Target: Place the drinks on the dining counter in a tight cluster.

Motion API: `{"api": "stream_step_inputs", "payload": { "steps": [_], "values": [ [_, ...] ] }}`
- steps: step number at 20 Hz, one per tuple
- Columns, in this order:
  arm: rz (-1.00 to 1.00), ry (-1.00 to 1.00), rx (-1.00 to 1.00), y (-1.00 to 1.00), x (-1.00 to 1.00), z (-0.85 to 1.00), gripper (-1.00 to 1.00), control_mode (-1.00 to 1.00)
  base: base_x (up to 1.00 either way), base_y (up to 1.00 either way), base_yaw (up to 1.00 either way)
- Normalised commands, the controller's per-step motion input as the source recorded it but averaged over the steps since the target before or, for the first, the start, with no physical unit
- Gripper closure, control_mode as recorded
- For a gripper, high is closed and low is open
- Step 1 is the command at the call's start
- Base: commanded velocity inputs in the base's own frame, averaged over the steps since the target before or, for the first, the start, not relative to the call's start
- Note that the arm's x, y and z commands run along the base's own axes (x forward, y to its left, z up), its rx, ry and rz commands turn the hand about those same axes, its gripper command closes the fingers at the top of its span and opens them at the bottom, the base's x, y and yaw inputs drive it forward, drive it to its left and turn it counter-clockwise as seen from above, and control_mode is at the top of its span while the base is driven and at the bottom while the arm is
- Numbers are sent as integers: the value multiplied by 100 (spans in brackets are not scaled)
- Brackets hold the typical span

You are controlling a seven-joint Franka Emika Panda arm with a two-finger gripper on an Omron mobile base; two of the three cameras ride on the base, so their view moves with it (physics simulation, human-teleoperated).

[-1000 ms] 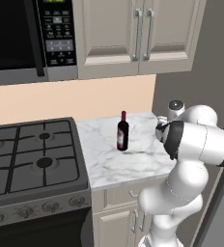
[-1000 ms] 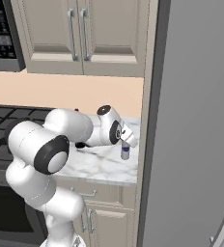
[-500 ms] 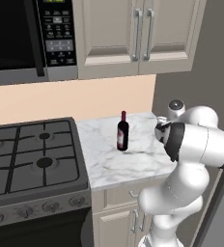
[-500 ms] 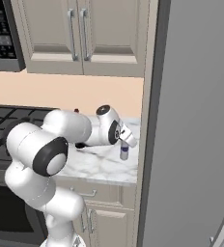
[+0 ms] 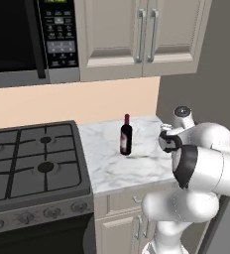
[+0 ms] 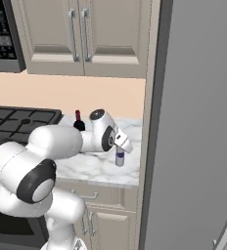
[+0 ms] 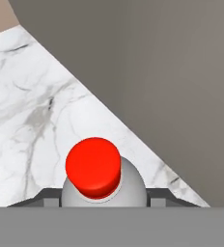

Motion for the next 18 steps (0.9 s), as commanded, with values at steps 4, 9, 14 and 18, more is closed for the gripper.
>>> {"api": "stream_step_inputs", "payload": {
  "steps": [4, 9, 14, 18],
  "values": [
    [4, 1, -1, 26, -53, 15, 100, -100, 0, 0, 0],
    [7, 0, -1, 19, -52, 21, 100, -100, 0, 0, 0],
    [7, 0, 0, 16, -50, 20, 100, -100, 0, 0, 0],
    [5, 0, 0, 16, -48, 19, 100, -100, 0, 0, 0]
  ]
}}
